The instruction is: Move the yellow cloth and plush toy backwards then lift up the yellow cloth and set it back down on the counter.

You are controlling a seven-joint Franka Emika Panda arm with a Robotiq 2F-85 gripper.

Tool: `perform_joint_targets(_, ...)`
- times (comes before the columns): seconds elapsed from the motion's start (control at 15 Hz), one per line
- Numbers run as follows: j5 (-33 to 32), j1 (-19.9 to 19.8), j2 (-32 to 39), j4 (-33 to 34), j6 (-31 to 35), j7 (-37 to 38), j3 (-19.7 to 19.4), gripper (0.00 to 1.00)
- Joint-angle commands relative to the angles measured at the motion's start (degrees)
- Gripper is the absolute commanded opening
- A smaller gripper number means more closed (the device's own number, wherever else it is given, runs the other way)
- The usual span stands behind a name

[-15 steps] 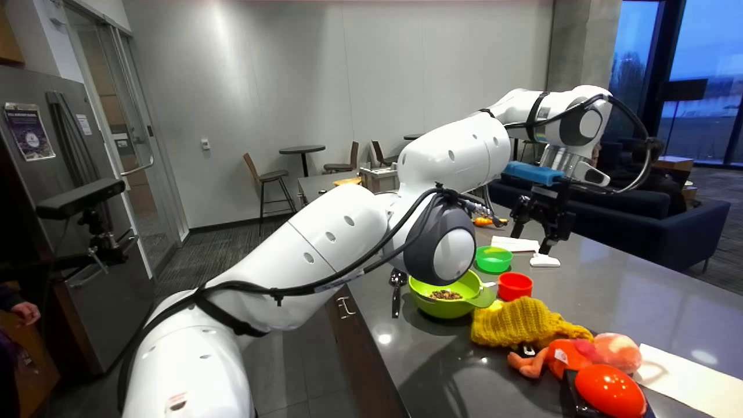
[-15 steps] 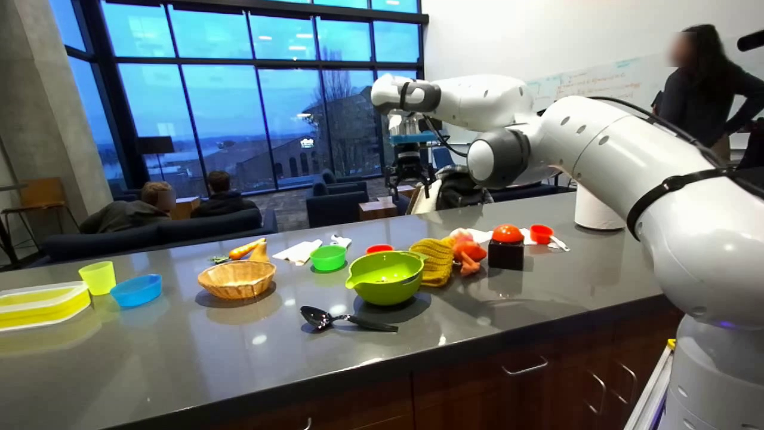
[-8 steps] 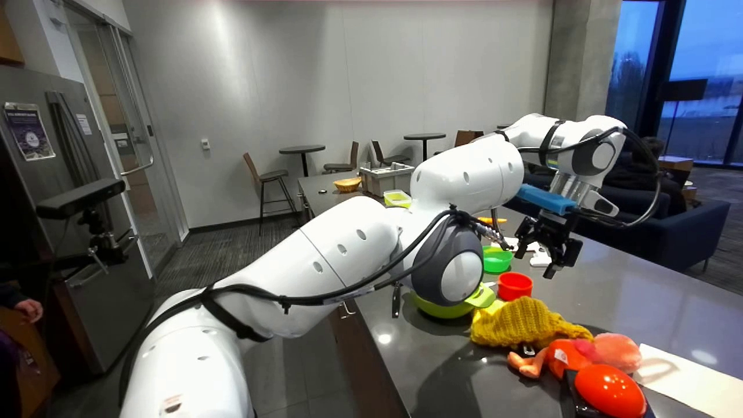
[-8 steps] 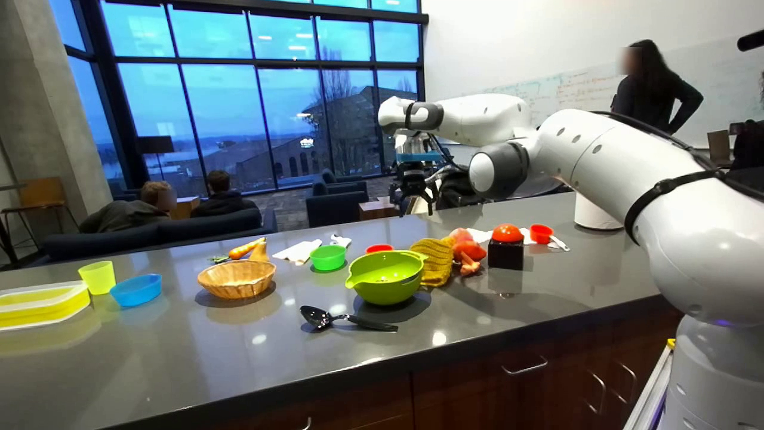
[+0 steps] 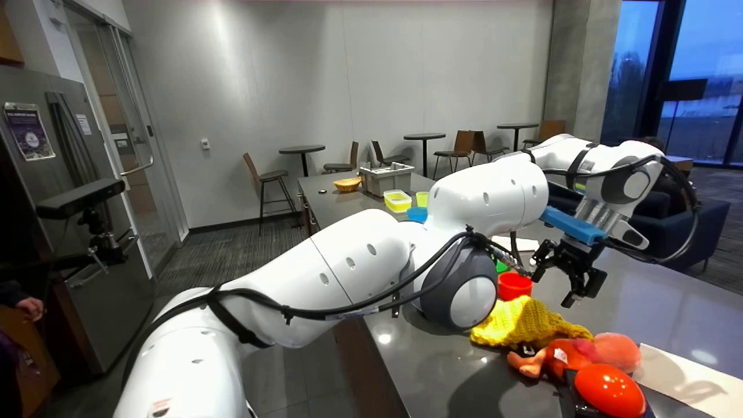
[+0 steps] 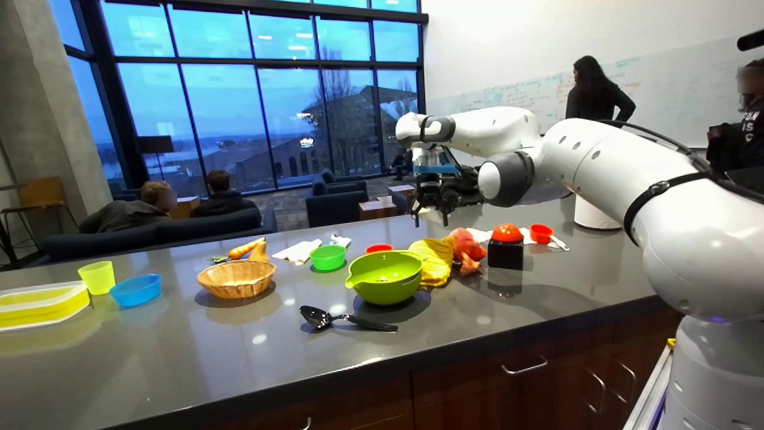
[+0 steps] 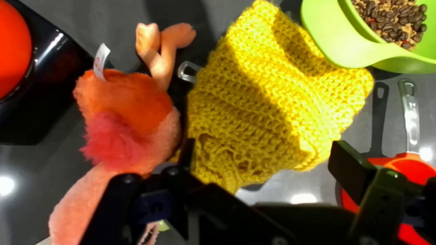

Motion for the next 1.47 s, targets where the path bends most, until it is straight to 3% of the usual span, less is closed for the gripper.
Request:
perform_joint_targets(0.0,1.7,-2.2,1.7,1.8,-0.1,-1.2,1.0,1.0)
perform_joint_targets(0.93,7.8,-5.4,6.9,1.7,2.9,-0.8,4.3,0.98)
perform_joint_targets(1.0,7.7,-5.5,7.2,1.8,3.0,-0.9,4.4,0.73)
perform_joint_targets(1.13,7.5,-5.6,7.5,1.9,3.2,-1.0,4.5,0.7)
perform_joint_targets(1.4,7.2,-5.4,6.1,0.4,4.0,-0.8,4.4,0.38)
